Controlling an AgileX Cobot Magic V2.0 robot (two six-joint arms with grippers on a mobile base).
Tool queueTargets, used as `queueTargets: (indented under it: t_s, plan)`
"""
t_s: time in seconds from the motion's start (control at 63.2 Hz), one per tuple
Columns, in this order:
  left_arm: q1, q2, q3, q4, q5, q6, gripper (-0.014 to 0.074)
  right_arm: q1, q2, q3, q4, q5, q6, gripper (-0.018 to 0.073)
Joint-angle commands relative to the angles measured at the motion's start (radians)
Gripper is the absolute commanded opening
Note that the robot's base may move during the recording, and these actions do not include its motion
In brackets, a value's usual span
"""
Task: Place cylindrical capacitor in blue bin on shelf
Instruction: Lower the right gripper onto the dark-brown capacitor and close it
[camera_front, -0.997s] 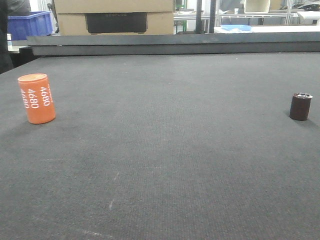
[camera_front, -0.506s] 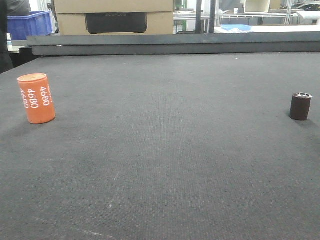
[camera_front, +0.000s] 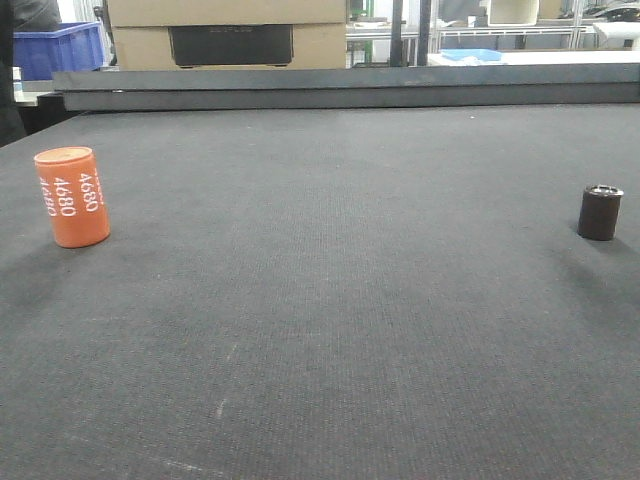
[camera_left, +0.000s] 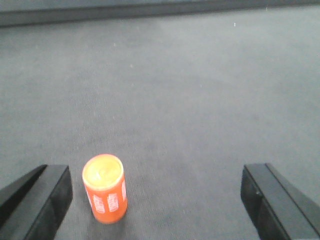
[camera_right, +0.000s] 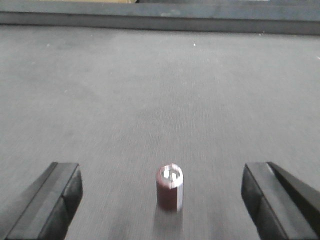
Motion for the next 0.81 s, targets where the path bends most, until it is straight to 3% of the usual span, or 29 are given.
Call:
queueTargets:
  t_s: [0.0,0.111,0.427,0.791]
  plan:
    - [-0.008,-0.001,-0.009,-0.009,-0.046,-0.002,0.0590,0.000,0.121,0.002,-0.001,-0.211,-0.004,0.0549]
    - [-0.008,-0.001,-0.009,-0.011,-0.054,-0.002,0.0590,0.000,0.282,0.002,-0.001,-0.390,-0.004,0.0549]
    - [-0.008,-0.001,-0.009,-0.019,-0.054,-0.002,0.0590,0.000,0.578,-0.011,0.053,-0.629,-0.014,0.0549]
    - [-0.008,-0.001,-0.009,-0.019,-0.054,-0.002,0.0590,-0.002,0.732,-0.120,0.066,-0.663,-0.065,0.0549]
